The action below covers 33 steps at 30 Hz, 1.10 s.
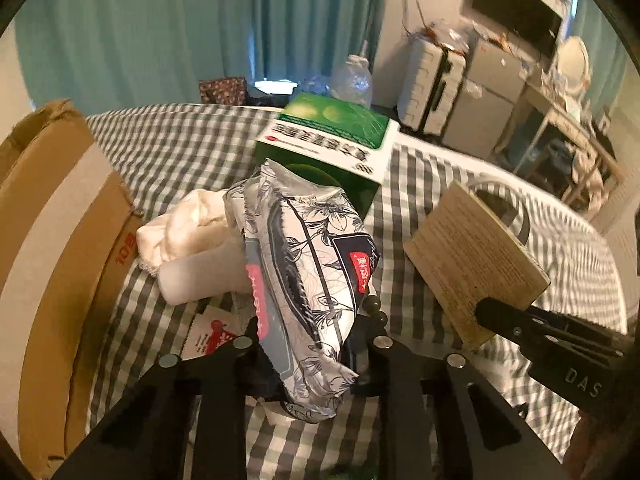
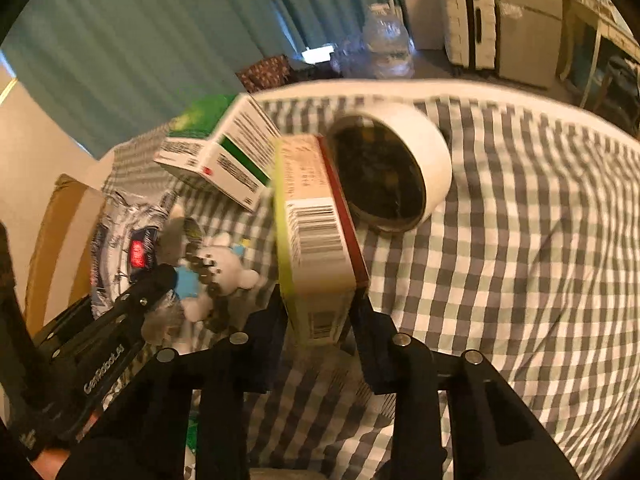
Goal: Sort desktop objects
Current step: 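Carry both items over the cardboard box and release them inside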
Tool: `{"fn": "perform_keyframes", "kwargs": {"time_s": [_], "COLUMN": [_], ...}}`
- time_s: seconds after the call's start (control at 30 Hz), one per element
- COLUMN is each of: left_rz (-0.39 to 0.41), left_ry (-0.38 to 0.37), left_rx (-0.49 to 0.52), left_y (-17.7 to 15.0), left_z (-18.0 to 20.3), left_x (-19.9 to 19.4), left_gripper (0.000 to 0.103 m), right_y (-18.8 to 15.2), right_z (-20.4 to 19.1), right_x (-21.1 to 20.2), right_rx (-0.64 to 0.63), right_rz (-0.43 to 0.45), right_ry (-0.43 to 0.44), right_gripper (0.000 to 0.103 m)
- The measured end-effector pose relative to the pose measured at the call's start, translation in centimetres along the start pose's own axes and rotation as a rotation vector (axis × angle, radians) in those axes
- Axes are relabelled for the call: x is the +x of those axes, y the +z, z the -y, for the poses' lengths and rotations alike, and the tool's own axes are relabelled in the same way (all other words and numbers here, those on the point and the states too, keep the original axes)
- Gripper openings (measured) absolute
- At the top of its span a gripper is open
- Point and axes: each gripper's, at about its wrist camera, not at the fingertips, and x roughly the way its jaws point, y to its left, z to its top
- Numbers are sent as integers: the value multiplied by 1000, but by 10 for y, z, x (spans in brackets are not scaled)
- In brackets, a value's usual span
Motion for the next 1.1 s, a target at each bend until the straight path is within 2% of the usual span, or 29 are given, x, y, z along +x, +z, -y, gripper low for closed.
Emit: {"fn": "perform_keyframes", "kwargs": {"time_s": [0.13,0.27,0.33,0.43,0.67,0.87,1.1], "left_rz": [-4,16,37,59,71,175,243], "left_ry": [26,14,35,43,12,10,-14], "left_rx": [6,-2,22,43,-6,-55,-108], "left_y": [-1,-4,-6,-8,-11,-9,-5], "left_z": [-1,5,9,11,5,-10,-42], "left_x": [-11,-26,-36,-52,-83,-131,-170], "left_gripper": [20,20,20,20,20,20,20], "right_y": [-15,-38,-42,-42,-53,-63,-65], "right_z": [-8,-9,-13,-19,-29,-64,-103], "right_x": [-10,-20,-30,-48,-83,-126,-155], "right_rx": [-31,-47,-55,-67,-60,-125,-171], "right_rz": [-12,-49,-42,-3,41,121,182], "right_ry": [-8,-34,-41,-44,-72,-72,-69], "right_gripper": [28,28,28,28,28,28,28]}}
